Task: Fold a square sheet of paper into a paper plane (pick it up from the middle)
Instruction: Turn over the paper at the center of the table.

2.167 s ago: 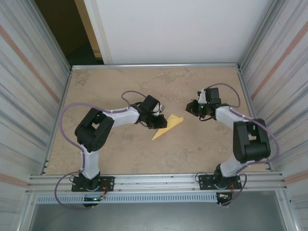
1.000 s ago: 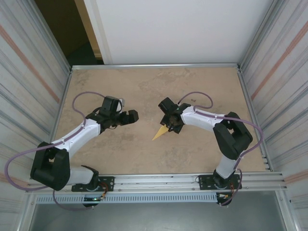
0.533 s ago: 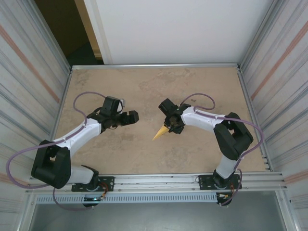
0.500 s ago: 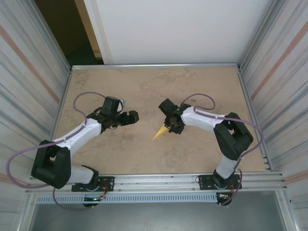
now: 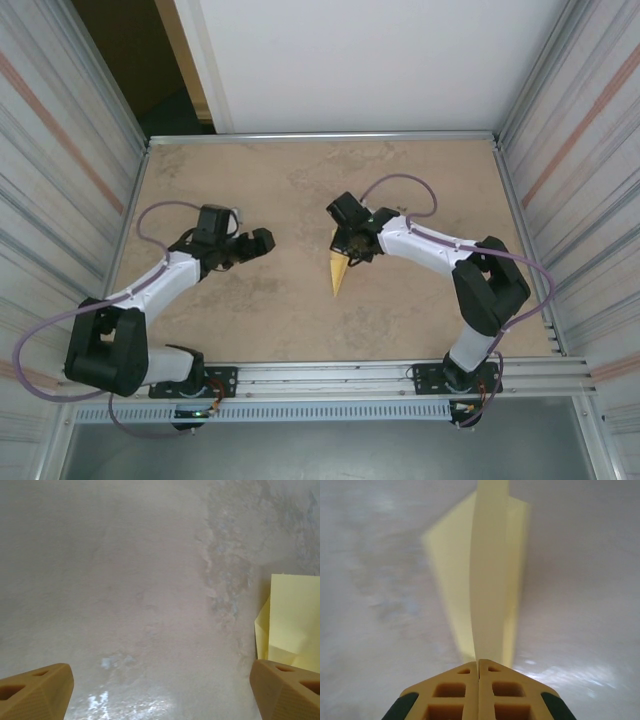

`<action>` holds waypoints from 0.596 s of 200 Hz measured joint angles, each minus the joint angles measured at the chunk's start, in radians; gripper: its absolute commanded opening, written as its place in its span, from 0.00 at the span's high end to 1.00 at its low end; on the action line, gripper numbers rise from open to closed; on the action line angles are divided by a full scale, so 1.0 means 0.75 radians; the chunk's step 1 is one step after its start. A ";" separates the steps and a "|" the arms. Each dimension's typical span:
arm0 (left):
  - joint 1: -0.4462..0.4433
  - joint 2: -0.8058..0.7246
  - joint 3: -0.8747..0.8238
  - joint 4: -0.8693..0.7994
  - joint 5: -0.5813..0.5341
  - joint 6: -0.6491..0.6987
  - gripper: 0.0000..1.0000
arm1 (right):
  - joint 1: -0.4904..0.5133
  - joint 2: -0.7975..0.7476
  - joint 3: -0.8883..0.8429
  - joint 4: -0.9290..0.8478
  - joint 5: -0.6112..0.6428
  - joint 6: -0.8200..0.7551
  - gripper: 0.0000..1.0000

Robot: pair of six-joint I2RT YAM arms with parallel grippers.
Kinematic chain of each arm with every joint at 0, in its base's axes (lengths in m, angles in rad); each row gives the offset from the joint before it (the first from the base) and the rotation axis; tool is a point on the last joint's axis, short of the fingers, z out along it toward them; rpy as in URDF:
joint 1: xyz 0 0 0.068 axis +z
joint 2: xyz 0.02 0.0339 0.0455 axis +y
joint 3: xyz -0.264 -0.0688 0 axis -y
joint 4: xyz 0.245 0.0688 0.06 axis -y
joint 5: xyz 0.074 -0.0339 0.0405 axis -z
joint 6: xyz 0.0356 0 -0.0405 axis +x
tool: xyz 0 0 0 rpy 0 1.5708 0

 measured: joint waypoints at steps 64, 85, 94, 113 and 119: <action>0.154 -0.145 -0.122 0.059 0.069 -0.109 0.09 | -0.017 0.026 0.027 0.352 -0.499 -0.371 0.98; 0.154 -0.166 -0.128 0.074 0.072 -0.130 0.10 | -0.047 0.060 -0.049 0.486 -0.658 -0.376 0.97; 0.154 -0.166 -0.135 0.086 0.072 -0.139 0.10 | -0.065 0.081 -0.086 0.539 -0.719 -0.374 0.97; 0.154 -0.166 -0.158 0.104 0.082 -0.154 0.11 | -0.095 0.129 -0.158 0.630 -0.813 -0.369 0.97; 0.154 -0.166 -0.166 0.109 0.089 -0.159 0.12 | -0.103 0.141 -0.179 0.653 -0.839 -0.368 0.97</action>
